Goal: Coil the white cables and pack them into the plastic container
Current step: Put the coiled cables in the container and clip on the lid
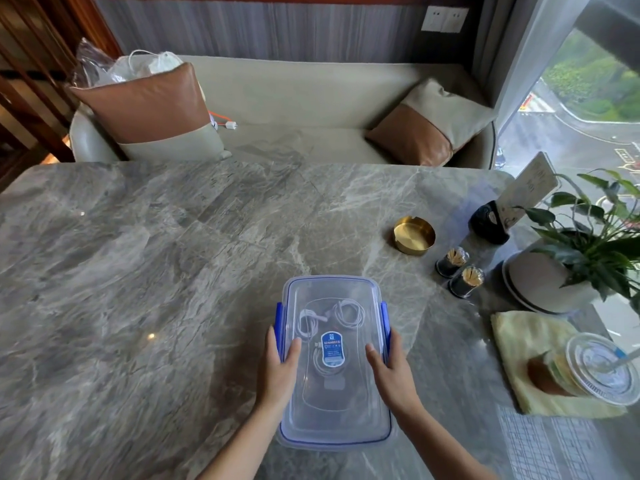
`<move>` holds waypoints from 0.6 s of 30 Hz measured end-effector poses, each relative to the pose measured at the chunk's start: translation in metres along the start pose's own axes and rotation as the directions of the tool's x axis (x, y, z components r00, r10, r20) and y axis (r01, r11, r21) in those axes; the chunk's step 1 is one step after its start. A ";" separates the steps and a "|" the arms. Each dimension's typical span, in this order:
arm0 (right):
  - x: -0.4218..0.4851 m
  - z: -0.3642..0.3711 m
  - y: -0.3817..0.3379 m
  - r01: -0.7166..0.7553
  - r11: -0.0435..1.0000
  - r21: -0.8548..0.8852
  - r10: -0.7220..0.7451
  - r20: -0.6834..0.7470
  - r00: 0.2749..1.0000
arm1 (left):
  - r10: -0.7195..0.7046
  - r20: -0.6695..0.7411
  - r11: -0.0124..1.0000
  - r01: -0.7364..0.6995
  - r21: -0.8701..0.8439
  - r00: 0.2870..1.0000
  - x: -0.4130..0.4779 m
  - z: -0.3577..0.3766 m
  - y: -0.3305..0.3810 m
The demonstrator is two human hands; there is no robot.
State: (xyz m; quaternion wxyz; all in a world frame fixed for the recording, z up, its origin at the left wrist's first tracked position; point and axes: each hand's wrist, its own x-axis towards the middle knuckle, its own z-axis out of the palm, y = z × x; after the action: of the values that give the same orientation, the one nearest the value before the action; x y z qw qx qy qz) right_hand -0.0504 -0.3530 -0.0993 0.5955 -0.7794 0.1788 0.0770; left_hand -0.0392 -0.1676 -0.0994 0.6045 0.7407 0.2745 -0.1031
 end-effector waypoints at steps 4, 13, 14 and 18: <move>-0.002 0.006 0.000 0.008 0.998 -0.065 -0.013 -0.066 0.998 | 0.112 -0.089 0.991 -0.104 0.089 0.990 -0.001 0.003 -0.001; -0.002 0.003 0.000 0.021 0.990 -0.142 -0.028 -0.051 0.998 | 0.179 -0.090 0.965 -0.157 0.210 0.980 -0.002 0.002 0.002; -0.001 0.001 -0.001 0.017 0.991 -0.133 -0.022 -0.032 0.999 | 0.168 -0.073 0.963 -0.148 0.224 0.983 0.000 0.001 0.002; -0.002 -0.005 -0.007 0.002 0.995 -0.099 -0.001 0.009 1.000 | 0.096 -0.001 0.970 -0.093 0.224 0.995 0.006 -0.002 0.001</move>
State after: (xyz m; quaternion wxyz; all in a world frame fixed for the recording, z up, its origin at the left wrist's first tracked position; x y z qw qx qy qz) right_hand -0.0498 -0.3559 -0.0909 0.5572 -0.8076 0.1716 0.0888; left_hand -0.0342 -0.1644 -0.1008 0.5201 0.8167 0.2290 -0.1000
